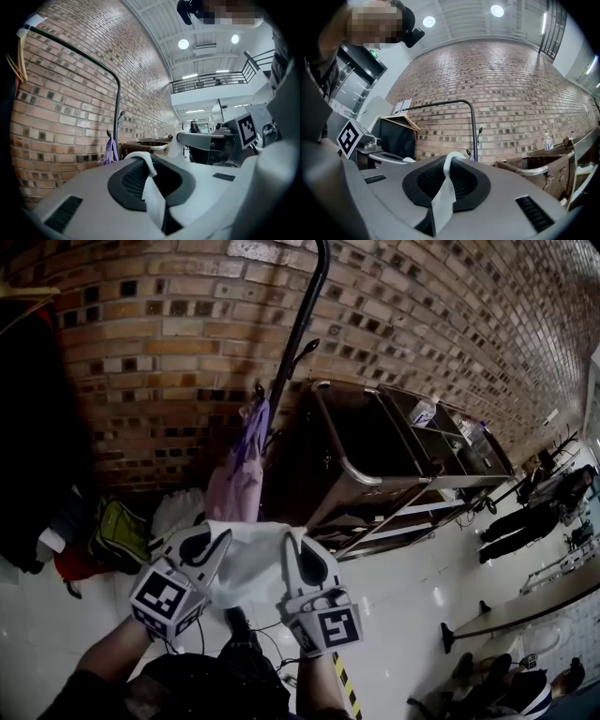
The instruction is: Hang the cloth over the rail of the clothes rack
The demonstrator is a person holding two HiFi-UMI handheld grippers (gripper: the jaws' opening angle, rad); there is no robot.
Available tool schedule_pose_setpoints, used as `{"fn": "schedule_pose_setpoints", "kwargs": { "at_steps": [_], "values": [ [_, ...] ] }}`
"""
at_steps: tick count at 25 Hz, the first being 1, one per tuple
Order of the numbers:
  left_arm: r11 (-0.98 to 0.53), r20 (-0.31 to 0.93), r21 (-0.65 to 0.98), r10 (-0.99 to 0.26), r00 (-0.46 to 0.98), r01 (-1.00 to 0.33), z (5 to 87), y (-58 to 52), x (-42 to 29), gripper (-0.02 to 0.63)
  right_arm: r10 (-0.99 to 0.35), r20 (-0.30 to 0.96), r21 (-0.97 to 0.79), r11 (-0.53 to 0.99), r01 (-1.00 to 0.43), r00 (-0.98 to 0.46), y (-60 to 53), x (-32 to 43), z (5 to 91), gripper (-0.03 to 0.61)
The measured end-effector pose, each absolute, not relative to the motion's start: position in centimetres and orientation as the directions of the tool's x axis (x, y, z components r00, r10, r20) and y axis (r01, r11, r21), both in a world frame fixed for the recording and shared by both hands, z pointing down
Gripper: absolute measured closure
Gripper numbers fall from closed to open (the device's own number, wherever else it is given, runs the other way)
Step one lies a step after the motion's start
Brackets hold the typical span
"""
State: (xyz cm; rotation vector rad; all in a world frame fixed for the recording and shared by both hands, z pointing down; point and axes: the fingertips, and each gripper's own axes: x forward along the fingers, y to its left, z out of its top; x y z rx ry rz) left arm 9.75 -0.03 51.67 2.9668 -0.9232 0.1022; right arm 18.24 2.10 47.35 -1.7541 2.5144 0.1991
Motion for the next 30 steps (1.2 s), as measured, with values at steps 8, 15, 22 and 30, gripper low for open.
{"fn": "schedule_pose_setpoints", "kwargs": {
  "at_steps": [8, 15, 22, 30],
  "values": [
    [-0.82, 0.047, 0.022, -0.571, 0.82, -0.572, 48.3, -6.7, 18.0, 0.589, -0.886, -0.159, 0.091, 0.425, -0.9, -0.435, -4.9, 24.4, 44.0, 0.534],
    [-0.763, 0.061, -0.075, -0.646, 0.761, -0.642, 46.7, -12.8, 23.5, 0.588, -0.855, -0.155, 0.137, 0.477, -0.868, -0.494, -11.1, 28.3, 42.0, 0.534],
    [-0.743, 0.062, -0.121, -0.667, 0.742, -0.658, 44.0, -18.3, 28.3, 0.588, -0.829, -0.186, 0.066, 0.525, -0.849, -0.527, -16.7, 32.6, 39.6, 0.534],
    [-0.718, 0.017, -0.202, -0.683, 0.731, -0.666, 40.3, -23.3, 32.5, 0.588, -0.772, -0.24, 0.131, 0.574, -0.808, -0.588, -22.2, 34.7, 35.8, 0.534]
  ]
}}
